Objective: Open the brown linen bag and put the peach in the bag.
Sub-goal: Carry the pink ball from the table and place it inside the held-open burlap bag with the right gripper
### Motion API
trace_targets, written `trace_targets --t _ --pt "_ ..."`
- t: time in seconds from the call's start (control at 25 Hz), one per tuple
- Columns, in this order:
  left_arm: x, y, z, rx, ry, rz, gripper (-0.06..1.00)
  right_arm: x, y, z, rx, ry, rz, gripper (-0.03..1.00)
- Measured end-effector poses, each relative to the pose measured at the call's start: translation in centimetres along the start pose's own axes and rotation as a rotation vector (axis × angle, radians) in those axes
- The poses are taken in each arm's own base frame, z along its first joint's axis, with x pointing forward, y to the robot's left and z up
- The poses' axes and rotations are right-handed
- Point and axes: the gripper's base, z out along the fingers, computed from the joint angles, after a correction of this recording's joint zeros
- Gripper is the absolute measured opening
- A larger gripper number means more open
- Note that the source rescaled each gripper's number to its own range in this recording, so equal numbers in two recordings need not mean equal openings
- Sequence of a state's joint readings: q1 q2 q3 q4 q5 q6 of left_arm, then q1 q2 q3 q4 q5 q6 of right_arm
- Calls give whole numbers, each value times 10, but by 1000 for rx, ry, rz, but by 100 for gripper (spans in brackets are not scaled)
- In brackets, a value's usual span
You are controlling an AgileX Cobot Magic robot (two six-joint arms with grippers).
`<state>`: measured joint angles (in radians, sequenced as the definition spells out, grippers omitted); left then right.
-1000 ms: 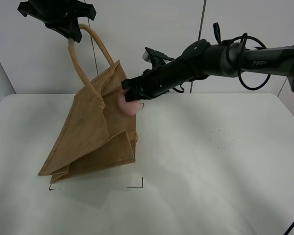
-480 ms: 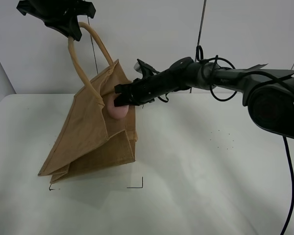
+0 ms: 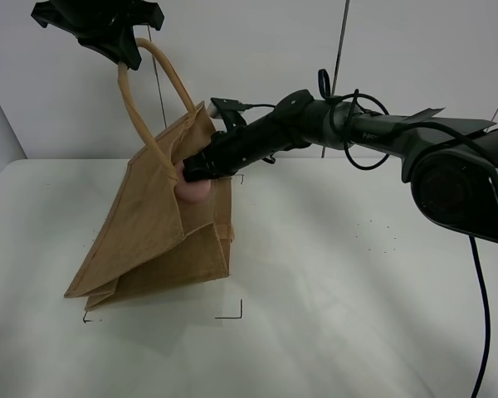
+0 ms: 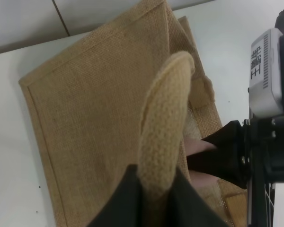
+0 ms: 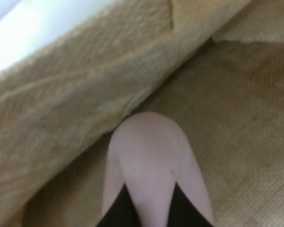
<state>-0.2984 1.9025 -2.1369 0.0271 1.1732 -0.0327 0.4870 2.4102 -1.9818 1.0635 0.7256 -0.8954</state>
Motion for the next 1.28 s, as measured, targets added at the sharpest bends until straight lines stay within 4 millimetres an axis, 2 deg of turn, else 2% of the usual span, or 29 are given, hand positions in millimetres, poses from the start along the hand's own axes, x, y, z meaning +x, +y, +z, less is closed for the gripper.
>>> trace_targets --t 0.16,0.36,0.64,1.08,1.16,1.24,1.28 --pt "0 0 0 0 0 0 0 4 -2 3 -5 17 -39 0" --pt "0 0 0 0 0 0 0 17 -8 16 -32 26 -74 0" --pt "0 0 0 1 0 1 0 20 -3 35 12 -34 -132 0" --pt "0 0 0 0 0 1 0 25 11 48 4 -34 -168 1" --pt "0 0 0 0 0 1 0 25 11 48 4 -34 -168 10" --pt "0 0 0 0 0 1 0 25 11 49 4 -34 -168 30" --pt "0 0 0 0 0 1 0 25 11 49 3 -34 -168 43"
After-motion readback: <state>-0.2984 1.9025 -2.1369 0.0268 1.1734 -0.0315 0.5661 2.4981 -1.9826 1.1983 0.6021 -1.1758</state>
